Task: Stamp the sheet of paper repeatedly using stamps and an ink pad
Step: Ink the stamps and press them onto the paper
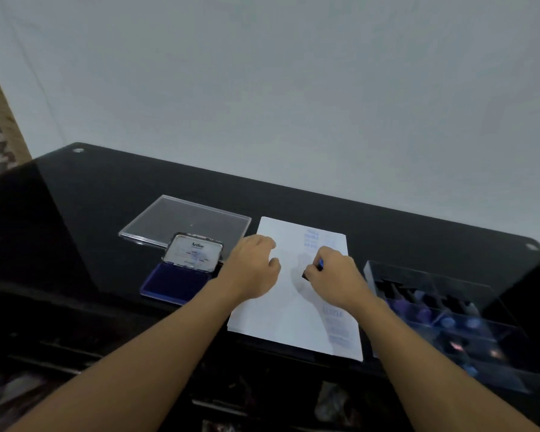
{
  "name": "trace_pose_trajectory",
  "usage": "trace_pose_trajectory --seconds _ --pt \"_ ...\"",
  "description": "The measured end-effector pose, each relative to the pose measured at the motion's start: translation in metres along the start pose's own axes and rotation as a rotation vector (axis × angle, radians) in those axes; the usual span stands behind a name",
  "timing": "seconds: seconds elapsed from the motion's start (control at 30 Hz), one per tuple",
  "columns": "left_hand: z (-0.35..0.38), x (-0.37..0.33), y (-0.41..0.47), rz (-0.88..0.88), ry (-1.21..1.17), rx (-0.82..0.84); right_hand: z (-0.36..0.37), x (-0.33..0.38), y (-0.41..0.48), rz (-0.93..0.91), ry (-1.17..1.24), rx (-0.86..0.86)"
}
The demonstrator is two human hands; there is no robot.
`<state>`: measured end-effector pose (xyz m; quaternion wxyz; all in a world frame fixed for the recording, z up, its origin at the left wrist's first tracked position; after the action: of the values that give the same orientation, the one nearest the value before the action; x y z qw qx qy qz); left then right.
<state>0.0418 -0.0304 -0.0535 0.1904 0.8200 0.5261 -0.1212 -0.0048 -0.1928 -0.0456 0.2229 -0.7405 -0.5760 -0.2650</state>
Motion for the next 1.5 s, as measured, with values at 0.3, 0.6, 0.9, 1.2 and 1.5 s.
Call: trace_pose_trajectory --seconds 0.3,0.6,0.9,1.2,1.5 --pt "0.027 -0.002 0.000 0.053 0.106 -0.078 -0.005 -0.003 0.035 -0.008 -0.080 0.067" --pt "0.031 0.003 0.002 0.055 0.118 -0.087 0.005 -0.001 0.050 -0.036 -0.124 0.097" --pt "0.031 0.004 0.002 0.050 0.118 -0.103 0.010 0.000 0.051 -0.031 -0.159 0.111" --pt "0.031 0.004 0.002 0.047 0.134 -0.108 0.018 -0.002 0.047 -0.048 -0.162 0.022" --pt "0.030 0.002 0.000 0.045 0.154 -0.109 0.020 -0.005 0.053 -0.038 -0.176 0.013"
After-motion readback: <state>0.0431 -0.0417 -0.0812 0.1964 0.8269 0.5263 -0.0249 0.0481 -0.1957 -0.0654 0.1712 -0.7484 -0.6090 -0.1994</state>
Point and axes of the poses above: each hand's wrist, its own y-axis towards the middle knuckle, its own z-axis out of the palm, x = y × z, the point moved 10 cm from there along y, towards the middle knuckle, and after that the axes turned 10 degrees about y, right-handed, at the moved point
